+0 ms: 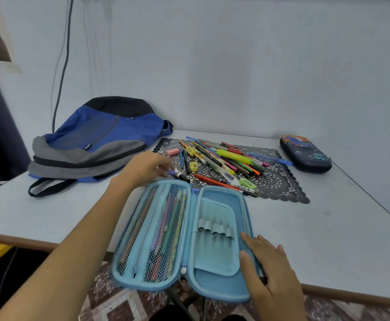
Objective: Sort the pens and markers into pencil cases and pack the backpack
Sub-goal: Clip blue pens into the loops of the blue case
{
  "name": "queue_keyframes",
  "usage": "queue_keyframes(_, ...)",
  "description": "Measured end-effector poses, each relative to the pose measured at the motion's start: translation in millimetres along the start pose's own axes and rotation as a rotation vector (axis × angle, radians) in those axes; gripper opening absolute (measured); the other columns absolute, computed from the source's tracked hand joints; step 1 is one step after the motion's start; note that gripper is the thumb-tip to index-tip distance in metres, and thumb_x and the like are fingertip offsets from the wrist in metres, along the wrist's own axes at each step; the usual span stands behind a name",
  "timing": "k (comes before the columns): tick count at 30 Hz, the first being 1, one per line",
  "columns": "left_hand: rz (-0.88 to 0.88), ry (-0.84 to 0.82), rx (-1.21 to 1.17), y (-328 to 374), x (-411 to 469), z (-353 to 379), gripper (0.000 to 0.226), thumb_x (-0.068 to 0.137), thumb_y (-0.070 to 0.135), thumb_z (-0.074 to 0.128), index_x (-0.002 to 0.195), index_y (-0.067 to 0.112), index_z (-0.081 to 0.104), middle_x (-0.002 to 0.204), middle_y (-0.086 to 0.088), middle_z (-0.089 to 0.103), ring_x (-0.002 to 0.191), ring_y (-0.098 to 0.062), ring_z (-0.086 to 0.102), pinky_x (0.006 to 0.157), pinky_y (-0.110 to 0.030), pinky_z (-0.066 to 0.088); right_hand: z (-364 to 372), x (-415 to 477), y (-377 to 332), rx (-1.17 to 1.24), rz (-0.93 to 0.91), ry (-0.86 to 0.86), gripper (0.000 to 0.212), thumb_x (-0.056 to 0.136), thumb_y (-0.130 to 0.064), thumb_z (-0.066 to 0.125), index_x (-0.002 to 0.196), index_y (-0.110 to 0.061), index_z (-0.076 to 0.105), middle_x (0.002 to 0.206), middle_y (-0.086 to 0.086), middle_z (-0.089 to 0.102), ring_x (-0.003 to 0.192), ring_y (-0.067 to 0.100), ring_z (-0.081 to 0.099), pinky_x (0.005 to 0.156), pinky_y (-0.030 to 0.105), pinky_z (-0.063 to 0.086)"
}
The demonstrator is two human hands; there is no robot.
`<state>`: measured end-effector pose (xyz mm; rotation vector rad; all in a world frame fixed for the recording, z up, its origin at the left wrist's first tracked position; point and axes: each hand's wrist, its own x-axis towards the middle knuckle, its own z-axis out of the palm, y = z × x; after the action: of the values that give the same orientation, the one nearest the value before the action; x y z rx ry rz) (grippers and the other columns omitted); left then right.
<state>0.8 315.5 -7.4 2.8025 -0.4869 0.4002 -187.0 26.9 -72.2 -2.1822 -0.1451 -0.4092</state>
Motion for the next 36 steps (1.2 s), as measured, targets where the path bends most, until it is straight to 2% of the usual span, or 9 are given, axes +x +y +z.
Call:
queue_keyframes(2,-0.026,0.246,-0.049,7.4,-0.2,-11.1,0.025,0.091,0.015,0.067,0.115,0.018,0.070,0.098,0.001,0.075,0.084,-0.008,0.065,0.076,-0.027,0.050,0.1,0.4,-0.6,-0.002,-0.009,0.013,0.072,0.065,-0.071,0.027,0.121,-0.041,0.059,0.122,-0.024,0.051,0.124,-0.007,0.036,0.117,0.020,0.007)
queue_keyframes(4,-0.038,0.492,-0.238,25.8,0.3,-29.6,0.029,0.092,0.016,0.066,0.121,0.015,0.068,0.097,0.002,0.073,0.085,-0.004,0.065,0.082,-0.018,0.050,0.3,0.6,-1.5,-0.012,-0.015,0.017,0.071,0.065,-0.071,0.026,0.121,-0.041,0.059,0.119,-0.027,0.048,0.124,-0.007,0.035,0.115,0.018,0.006)
queue_keyframes(7,-0.030,0.654,-0.575,67.0,4.9,-59.7,0.027,0.090,0.011,0.068,0.117,0.014,0.069,0.086,0.009,0.068,0.072,0.006,0.063,0.073,-0.008,0.051,1.9,0.4,-0.5,-0.046,-0.032,0.031,0.065,0.068,-0.069,0.025,0.121,-0.044,0.056,0.118,-0.030,0.046,0.124,-0.008,0.035,0.115,0.018,0.006)
queue_keyframes(10,-0.091,0.475,-0.905,107.3,6.0,-69.2,0.025,0.085,0.007,0.072,0.110,0.011,0.070,0.080,-0.001,0.072,0.068,-0.007,0.071,0.067,-0.023,0.060,3.9,0.8,1.0,-0.059,-0.049,0.040,0.060,0.071,-0.067,0.025,0.119,-0.046,0.054,0.116,-0.033,0.044,0.123,-0.007,0.035,0.115,0.019,0.006)
queue_keyframes(13,-0.105,0.231,-0.782,130.4,4.6,-44.6,0.026,0.082,0.013,0.076,0.108,0.014,0.070,0.082,-0.004,0.075,0.069,-0.016,0.073,0.070,-0.028,0.061,4.0,0.6,1.8,-0.063,-0.039,0.034,0.069,0.070,-0.067,0.024,0.124,-0.039,0.058,0.120,-0.026,0.047,0.124,-0.007,0.034,0.114,0.018,0.005)
queue_keyframes(17,-0.122,0.204,-0.656,130.2,5.2,-11.1,0.027,0.079,0.015,0.079,0.106,0.011,0.074,0.073,0.002,0.071,0.058,-0.008,0.068,0.067,-0.025,0.060,3.4,0.5,0.9,-0.059,-0.038,0.003,0.074,0.069,-0.068,0.022,0.128,-0.039,0.055,0.123,-0.026,0.045,0.126,-0.009,0.031,0.114,0.015,0.002)
queue_keyframes(25,-0.151,0.247,-0.575,124.2,15.3,-10.1,0.026,0.081,0.017,0.077,0.107,0.012,0.073,0.082,-0.006,0.075,0.059,-0.007,0.066,0.074,-0.032,0.060,5.3,-0.7,5.2,-0.061,-0.048,0.033,0.072,0.072,-0.065,0.025,0.129,-0.034,0.058,0.125,-0.023,0.047,0.127,-0.006,0.033,0.116,0.021,0.006)
queue_keyframes(32,-0.200,0.033,-0.431,113.7,12.9,1.7,0.024,0.079,0.024,0.079,0.100,0.013,0.074,0.084,-0.006,0.075,0.064,-0.010,0.066,0.081,-0.036,0.059,8.2,-1.1,6.2,-0.074,-0.058,0.066,0.068,0.075,-0.062,0.028,0.127,-0.032,0.061,0.125,-0.019,0.053,0.126,-0.003,0.037,0.117,0.027,0.012)
queue_keyframes(36,-0.179,-0.126,-0.297,108.4,4.4,4.6,0.026,0.076,0.036,0.081,0.089,0.015,0.074,0.088,-0.002,0.072,0.076,-0.013,0.062,0.070,-0.026,0.051,9.7,-1.1,7.7,-0.097,-0.062,0.097,0.065,0.078,-0.059,0.030,0.126,-0.030,0.063,0.126,-0.011,0.059,0.124,0.000,0.041,0.116,0.032,0.017)
